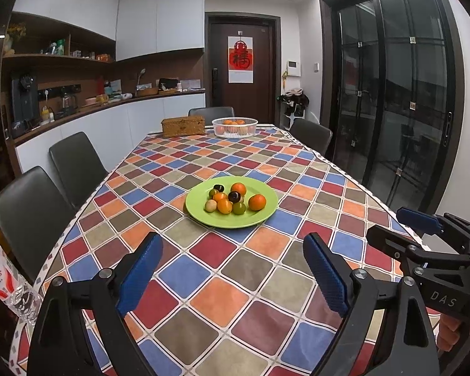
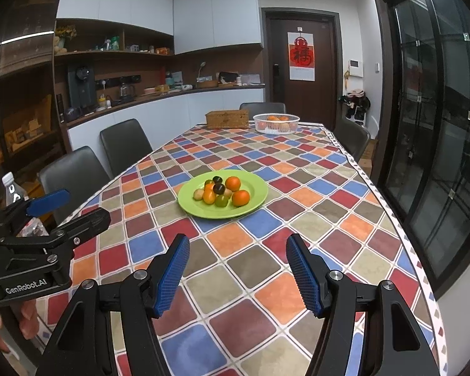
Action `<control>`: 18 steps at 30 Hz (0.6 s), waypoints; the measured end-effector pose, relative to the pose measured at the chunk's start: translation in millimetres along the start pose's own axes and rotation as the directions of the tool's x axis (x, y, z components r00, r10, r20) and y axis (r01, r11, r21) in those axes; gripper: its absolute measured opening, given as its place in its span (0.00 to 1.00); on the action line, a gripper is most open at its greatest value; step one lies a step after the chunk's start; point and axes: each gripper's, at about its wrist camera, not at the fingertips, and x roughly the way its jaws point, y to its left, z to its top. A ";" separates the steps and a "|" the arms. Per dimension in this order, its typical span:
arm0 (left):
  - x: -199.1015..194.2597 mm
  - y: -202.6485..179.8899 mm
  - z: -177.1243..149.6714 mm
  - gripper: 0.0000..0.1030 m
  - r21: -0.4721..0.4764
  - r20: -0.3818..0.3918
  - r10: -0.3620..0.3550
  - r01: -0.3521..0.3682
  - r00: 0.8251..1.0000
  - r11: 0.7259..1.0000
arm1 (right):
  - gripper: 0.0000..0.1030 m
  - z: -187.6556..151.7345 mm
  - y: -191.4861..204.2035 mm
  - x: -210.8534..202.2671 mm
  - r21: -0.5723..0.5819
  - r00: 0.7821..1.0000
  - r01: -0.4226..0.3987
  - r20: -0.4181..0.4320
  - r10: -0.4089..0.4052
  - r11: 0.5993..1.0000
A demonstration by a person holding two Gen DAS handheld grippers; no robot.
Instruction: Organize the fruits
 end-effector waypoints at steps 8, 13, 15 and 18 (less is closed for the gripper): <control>-3.0 2.1 -0.4 0.89 -0.001 0.011 0.002 -0.002 1.000 1.000 | 0.63 -0.1 -0.1 0.8 0.000 1.000 0.000 0.002 0.000 1.000; -3.5 2.8 0.0 0.89 -0.002 0.012 0.002 -0.002 1.000 1.000 | 0.63 -0.7 0.8 -5.4 -0.001 1.000 0.000 0.008 0.000 1.000; -3.5 3.0 -0.1 0.90 -0.003 0.011 0.003 -0.003 1.000 1.000 | 0.63 -0.6 1.0 -5.8 -0.001 1.000 0.001 0.009 -0.001 1.000; -4.8 3.9 0.2 0.94 -0.007 0.011 0.004 -0.004 1.000 1.000 | 0.63 -0.3 0.9 -6.3 0.001 1.000 0.000 0.009 0.000 1.000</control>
